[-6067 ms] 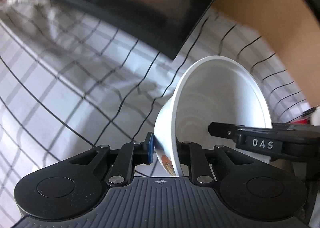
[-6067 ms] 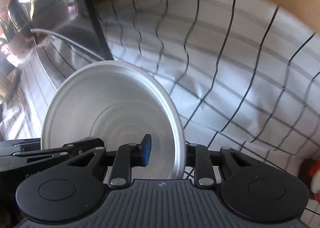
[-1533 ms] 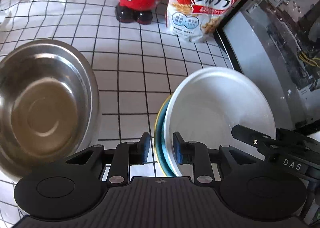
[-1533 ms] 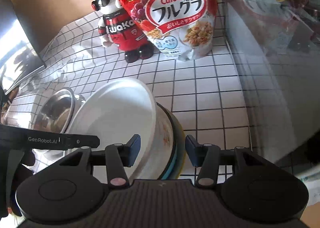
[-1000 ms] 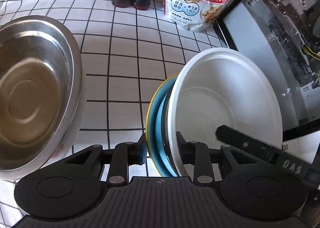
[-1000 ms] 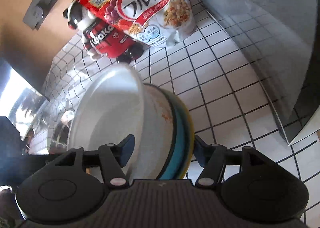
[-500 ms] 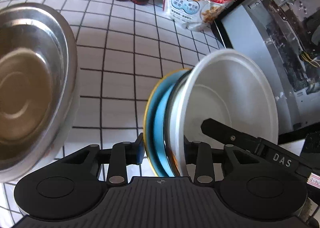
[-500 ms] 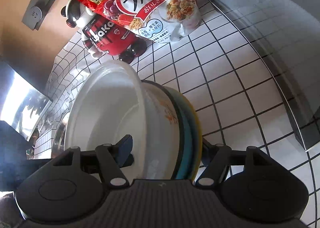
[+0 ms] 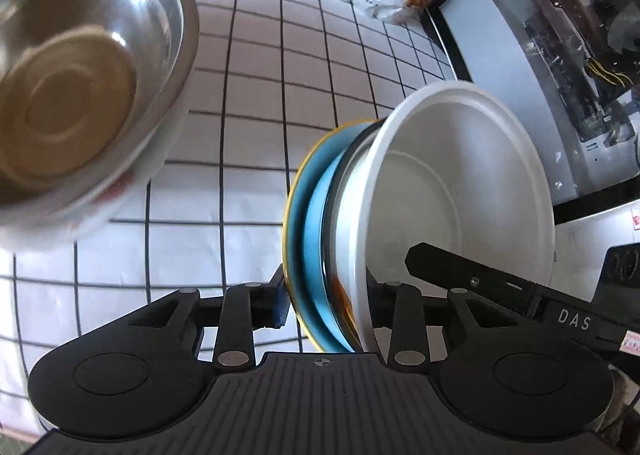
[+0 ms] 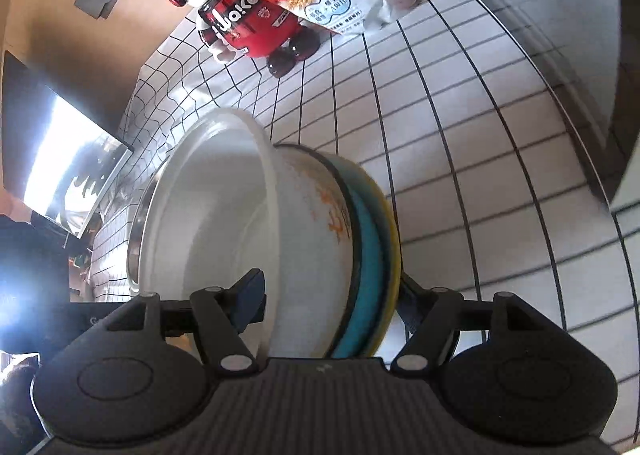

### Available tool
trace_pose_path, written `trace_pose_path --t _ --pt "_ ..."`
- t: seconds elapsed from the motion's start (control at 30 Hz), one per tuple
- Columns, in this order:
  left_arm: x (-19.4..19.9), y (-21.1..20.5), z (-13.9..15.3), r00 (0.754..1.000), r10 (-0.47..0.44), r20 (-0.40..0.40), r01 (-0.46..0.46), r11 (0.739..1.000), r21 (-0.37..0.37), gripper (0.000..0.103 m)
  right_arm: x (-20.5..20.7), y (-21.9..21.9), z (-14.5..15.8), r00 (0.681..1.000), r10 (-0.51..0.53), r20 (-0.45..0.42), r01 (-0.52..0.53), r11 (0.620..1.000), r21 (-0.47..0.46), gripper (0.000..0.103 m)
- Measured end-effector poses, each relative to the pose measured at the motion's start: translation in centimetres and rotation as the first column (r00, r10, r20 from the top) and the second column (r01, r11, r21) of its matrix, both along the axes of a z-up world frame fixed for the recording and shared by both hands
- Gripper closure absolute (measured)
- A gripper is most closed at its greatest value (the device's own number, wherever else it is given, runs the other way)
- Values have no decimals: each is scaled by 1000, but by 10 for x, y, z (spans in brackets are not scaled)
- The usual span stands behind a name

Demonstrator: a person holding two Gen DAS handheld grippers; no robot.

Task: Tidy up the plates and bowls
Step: 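Lift the nested stack with both tools and carry it toward the steel bowl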

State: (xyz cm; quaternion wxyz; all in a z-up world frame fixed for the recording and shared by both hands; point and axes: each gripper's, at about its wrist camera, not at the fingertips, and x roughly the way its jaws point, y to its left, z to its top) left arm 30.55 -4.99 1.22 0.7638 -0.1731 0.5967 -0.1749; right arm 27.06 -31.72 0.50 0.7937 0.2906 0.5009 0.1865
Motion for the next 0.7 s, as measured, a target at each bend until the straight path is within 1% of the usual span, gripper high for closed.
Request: trace_pose_path --t 0.1,0.2,0.23,0.27,0.3,0.33,0.37,0.47,0.5,0.6,0.7 --pt "2 -4 -3 1000 -7 2 7 1000 -10 57 0 2 -3 1000 -12 -9 12 1000 2 32" --pt "7 -3 -7 1000 10 -15 -10 999 -36 53 4 4 -7 999 -42 -33 42 999 -2 31" --pt "8 -4 -8 1000 10 -20 -11 999 -44 52 4 3 -8 998 -58 -37 58 998 1 30" --pt "9 -4 -10 1000 9 -26 -10 999 -53 51 4 2 -9 998 -58 -37 58 998 10 26" --pt "10 -5 -12 999 9 -31 -11 998 -63 50 4 1 -11 998 -50 -40 51 998 29 23" --pt "10 -6 -13 999 8 -34 -11 998 -68 49 5 -1 -14 998 -43 -53 46 997 62 19" --pt "11 -6 -13 999 9 -32 -11 997 -70 49 6 -4 -18 996 -41 -76 49 994 97 17" --pt "10 -6 -12 1000 1 -31 -3 998 -70 49 8 -9 -29 988 -40 -149 70 976 207 16" --pt "10 -5 -12 1000 1 -31 -3 998 -71 49 7 -10 -30 987 -43 -155 77 973 219 16" --pt "8 -3 -12 999 21 -37 -24 997 -78 49 5 -7 -29 988 -66 -142 95 973 208 12" --pt "7 0 -14 998 50 -49 -55 994 -95 50 3 -8 -32 986 -79 -147 113 964 242 12"
